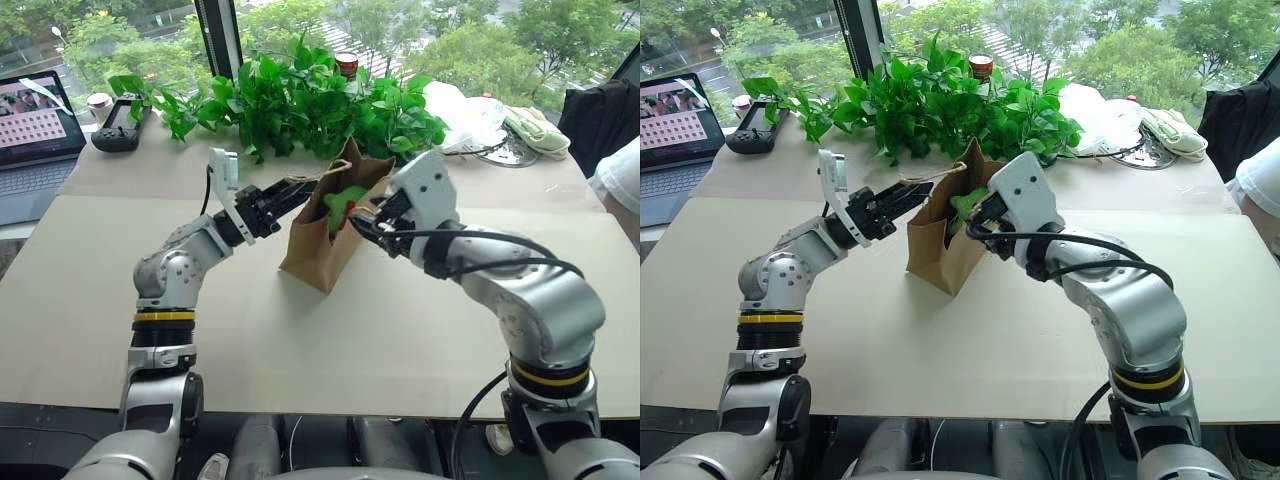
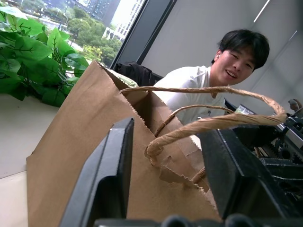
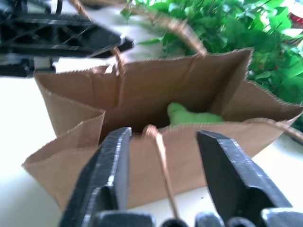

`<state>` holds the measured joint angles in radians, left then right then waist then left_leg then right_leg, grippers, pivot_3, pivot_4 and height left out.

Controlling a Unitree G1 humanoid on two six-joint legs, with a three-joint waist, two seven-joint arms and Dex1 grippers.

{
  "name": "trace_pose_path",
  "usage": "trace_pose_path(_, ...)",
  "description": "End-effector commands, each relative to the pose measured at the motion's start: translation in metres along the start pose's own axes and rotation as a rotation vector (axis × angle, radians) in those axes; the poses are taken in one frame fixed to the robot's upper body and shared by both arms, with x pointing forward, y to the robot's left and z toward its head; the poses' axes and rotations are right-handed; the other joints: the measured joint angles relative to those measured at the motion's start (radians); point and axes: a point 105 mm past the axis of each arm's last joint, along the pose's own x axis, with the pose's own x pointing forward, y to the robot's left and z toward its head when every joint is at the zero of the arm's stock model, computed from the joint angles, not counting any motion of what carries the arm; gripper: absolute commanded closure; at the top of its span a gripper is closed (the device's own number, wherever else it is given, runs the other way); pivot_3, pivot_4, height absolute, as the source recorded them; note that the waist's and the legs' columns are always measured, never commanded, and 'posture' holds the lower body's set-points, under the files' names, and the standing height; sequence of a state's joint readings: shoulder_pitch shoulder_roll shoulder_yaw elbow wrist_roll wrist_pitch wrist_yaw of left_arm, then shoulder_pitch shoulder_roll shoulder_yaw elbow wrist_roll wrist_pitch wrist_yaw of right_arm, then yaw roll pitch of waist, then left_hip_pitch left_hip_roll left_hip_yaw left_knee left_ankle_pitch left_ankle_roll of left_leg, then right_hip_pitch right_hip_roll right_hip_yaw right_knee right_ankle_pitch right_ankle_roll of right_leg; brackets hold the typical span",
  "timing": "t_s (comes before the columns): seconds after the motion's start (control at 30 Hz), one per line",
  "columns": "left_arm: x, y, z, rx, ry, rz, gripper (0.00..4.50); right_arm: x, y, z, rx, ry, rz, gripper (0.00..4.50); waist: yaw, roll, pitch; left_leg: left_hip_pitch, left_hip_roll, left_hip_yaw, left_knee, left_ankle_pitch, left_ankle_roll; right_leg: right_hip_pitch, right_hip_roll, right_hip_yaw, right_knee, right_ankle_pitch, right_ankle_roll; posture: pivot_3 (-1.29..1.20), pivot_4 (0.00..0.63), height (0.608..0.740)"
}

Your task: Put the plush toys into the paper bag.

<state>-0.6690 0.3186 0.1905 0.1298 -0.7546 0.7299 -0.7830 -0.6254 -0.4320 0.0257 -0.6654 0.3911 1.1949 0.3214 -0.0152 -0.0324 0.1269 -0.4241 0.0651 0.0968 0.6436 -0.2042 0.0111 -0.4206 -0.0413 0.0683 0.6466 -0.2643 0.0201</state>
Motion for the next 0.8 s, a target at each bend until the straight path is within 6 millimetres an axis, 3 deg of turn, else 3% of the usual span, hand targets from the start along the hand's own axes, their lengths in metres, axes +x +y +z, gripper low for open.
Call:
trace_pose_path(0.03,0.000,-0.017,0.026,0.043,-0.038,-0.065,0.45,-0.011,-0.003,0.033,0.008,-0.152,0.010,0.31,-0.001,0.000,0.000,0.000,0.000,0.000,0.000,0.000,0.000,0.000,0.000,0.000,0.000,0.000,0.000,0.00,0.150,0.740)
trace_pose_path(0.07,-0.001,-0.018,0.029,0.042,-0.044,-0.068,0.08,-0.014,-0.004,0.036,0.021,-0.172,0.016,0.01,-0.001,0.000,0.000,0.000,0.000,0.000,0.000,0.000,0.000,0.000,0.000,0.000,0.000,0.000,0.000,0.00,0.150,0.740)
trace_pose_path(0.23,-0.012,-0.029,0.044,0.039,-0.054,-0.094,0.03,-0.031,0.003,0.048,0.097,-0.258,0.134,0.00,0.000,0.000,0.000,0.000,0.000,0.000,0.000,0.000,0.000,0.000,0.000,0.000,0.000,0.000,0.000,0.00,0.150,0.740)
trace_pose_path(0.33,-0.034,-0.022,0.038,0.036,0.006,-0.049,0.03,-0.053,0.009,0.045,0.126,-0.288,0.251,0.00,0.000,0.000,0.000,0.000,0.000,-0.001,-0.001,0.000,0.000,0.000,0.000,0.000,0.000,0.000,0.000,0.00,0.150,0.740)
trace_pose_path(0.47,-0.055,-0.007,0.020,0.096,0.101,0.032,0.03,-0.067,0.000,0.031,0.154,-0.240,0.276,0.00,-0.001,0.000,0.000,0.001,0.000,0.000,-0.002,0.000,0.000,0.001,0.000,0.000,-0.001,0.000,0.000,0.00,0.150,0.740)
trace_pose_path(0.57,-0.066,-0.004,0.006,0.134,0.154,0.046,0.03,-0.077,0.019,0.020,0.149,-0.187,0.417,0.00,0.000,0.000,0.000,0.001,0.000,0.000,-0.002,0.000,-0.001,0.001,-0.001,0.000,-0.001,0.000,0.000,0.00,0.150,0.740)
trace_pose_path(0.67,-0.068,-0.005,-0.007,0.175,0.199,0.041,0.00,-0.077,0.027,0.009,0.154,-0.135,0.462,0.68,0.000,0.000,0.000,0.001,0.000,0.000,-0.002,0.001,-0.001,0.001,-0.001,0.000,-0.001,0.000,-0.001,0.00,0.150,0.740)
trace_pose_path(0.8,-0.067,-0.004,-0.015,0.216,0.217,0.039,0.00,-0.064,0.031,-0.013,0.128,-0.025,0.439,2.04,0.000,0.000,0.000,0.002,0.000,0.000,-0.002,0.001,-0.001,0.002,-0.001,0.000,-0.001,0.000,-0.001,0.00,0.150,0.740)
